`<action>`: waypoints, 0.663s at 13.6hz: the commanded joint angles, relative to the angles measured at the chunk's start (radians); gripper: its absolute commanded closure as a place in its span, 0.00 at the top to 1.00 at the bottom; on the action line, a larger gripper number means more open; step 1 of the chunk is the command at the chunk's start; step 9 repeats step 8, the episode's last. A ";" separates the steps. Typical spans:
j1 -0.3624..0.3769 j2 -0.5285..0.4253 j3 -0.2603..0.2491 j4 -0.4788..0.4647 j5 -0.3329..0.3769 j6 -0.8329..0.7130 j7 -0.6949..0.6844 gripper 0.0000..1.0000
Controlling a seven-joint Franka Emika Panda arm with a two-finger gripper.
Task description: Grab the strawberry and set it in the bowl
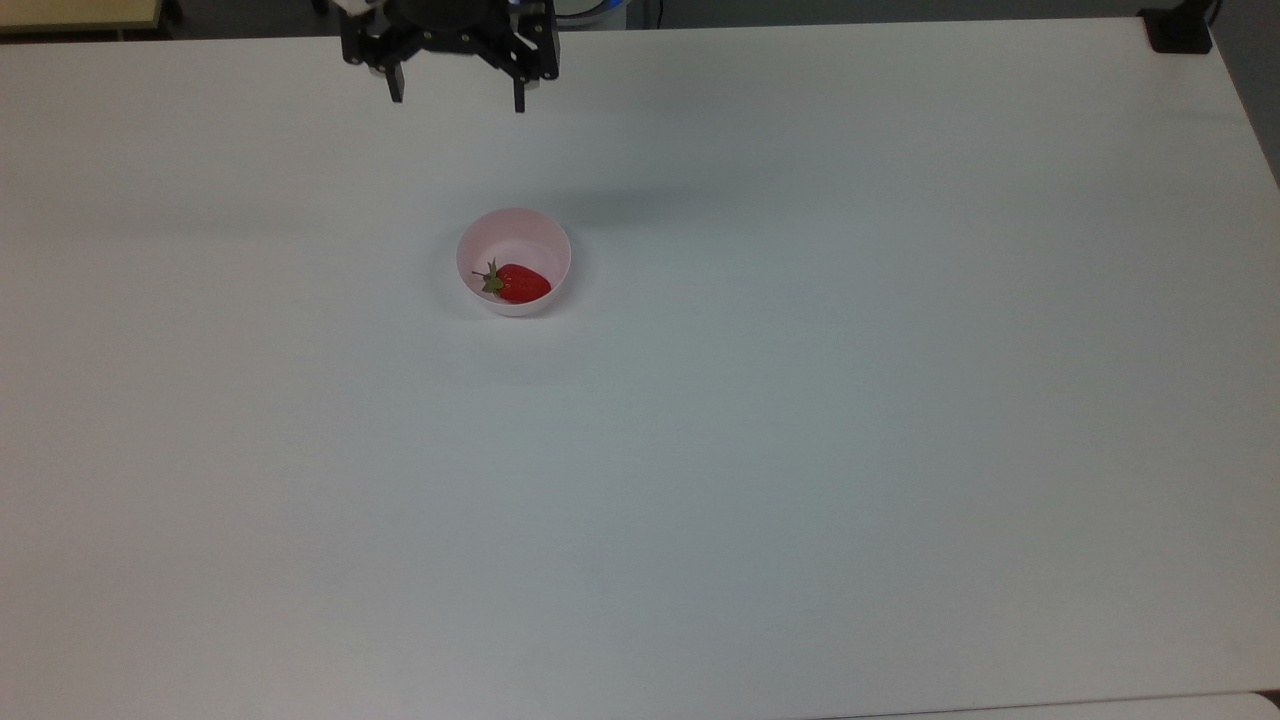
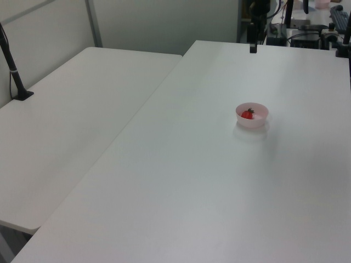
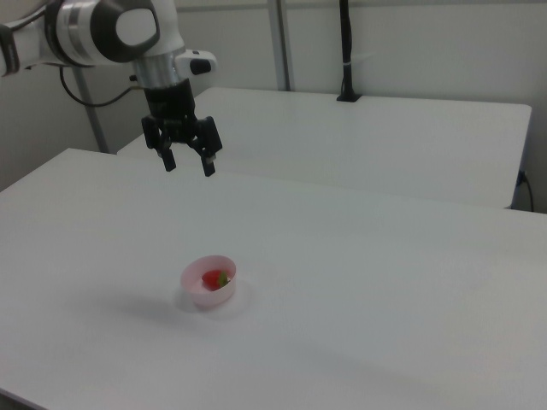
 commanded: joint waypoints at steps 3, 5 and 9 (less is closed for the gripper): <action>0.013 -0.068 -0.006 -0.040 0.005 -0.019 0.146 1.00; 0.013 -0.088 -0.006 -0.057 0.005 -0.013 0.146 1.00; 0.004 -0.093 -0.005 -0.060 0.005 -0.019 0.136 1.00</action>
